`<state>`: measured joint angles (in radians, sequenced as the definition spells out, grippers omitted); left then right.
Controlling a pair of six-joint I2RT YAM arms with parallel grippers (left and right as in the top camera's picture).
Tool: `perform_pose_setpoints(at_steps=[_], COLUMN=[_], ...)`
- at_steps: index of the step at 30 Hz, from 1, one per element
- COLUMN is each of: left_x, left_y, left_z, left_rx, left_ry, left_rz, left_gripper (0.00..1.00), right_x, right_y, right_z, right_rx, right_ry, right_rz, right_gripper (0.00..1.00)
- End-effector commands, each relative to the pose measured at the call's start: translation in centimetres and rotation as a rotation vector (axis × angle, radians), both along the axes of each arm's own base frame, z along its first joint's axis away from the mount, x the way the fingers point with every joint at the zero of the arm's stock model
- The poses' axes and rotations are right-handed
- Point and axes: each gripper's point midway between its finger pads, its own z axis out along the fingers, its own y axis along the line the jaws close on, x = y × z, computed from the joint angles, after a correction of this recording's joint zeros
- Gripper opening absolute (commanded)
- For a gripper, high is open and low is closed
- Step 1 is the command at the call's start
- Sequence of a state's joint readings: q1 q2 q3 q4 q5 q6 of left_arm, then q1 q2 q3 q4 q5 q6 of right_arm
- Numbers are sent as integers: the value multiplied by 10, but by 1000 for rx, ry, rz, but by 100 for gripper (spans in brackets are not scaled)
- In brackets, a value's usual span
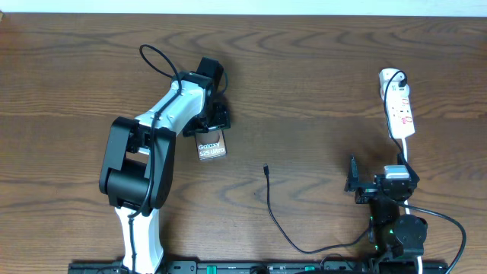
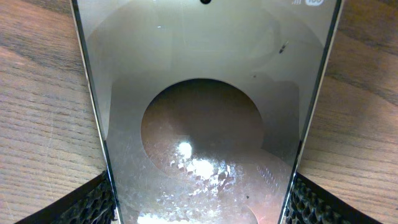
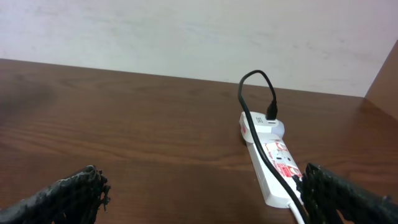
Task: Plug charger to phone and switch on socket
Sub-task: 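Close the left gripper on the phone's top edge and lift it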
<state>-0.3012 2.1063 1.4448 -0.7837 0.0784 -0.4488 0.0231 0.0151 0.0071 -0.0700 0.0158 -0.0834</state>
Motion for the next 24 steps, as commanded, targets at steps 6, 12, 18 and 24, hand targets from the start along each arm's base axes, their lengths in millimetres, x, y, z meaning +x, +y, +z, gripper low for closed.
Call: perform_pose_setpoints(at_steps=[6, 12, 18, 24], left_x=[-73, -75, -76, -76], left_y=[7, 5, 5, 5], left_z=[-60, -61, -61, -61], left_rx=[2, 4, 5, 3], left_ry=[309, 312, 315, 316], left_rz=[41, 32, 32, 21], left_gripper=[86, 86, 95, 96], right_x=[0, 0, 0, 0], right_y=[0, 0, 0, 0], right_z=[-1, -1, -1, -1], right_rx=[11, 11, 11, 11], right_ry=[2, 2, 2, 2], right_rz=[0, 0, 0, 0], right_gripper=[99, 99, 99, 99])
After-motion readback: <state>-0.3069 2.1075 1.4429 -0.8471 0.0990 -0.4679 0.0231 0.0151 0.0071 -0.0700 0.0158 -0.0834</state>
